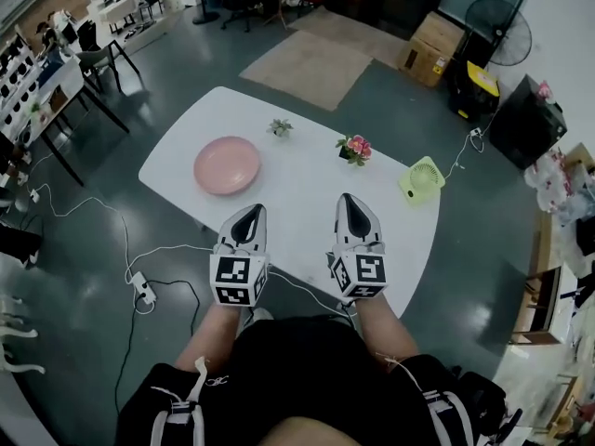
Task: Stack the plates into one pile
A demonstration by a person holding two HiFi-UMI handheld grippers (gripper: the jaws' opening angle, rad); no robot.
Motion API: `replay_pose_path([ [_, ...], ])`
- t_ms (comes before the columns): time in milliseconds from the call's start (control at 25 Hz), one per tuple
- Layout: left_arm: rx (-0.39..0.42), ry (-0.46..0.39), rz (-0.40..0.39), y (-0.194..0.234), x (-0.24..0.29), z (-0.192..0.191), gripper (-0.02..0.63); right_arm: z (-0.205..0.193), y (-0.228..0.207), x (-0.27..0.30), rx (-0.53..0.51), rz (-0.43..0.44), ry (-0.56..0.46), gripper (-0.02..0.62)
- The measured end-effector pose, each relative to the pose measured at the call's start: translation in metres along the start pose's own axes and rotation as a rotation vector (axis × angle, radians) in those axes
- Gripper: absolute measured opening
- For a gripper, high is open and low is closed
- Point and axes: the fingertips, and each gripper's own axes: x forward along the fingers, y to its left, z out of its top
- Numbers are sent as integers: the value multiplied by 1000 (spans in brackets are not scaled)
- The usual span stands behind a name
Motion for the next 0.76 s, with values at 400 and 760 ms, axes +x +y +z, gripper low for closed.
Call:
replay_pose_path([
  [400,18,-23,-14,-52,-8,14,14,17,-30,-31,31,-5,-16,14],
  [760,20,-37,-16,-92,-7,12,14,19,-53,-55,-7,9,-51,14],
])
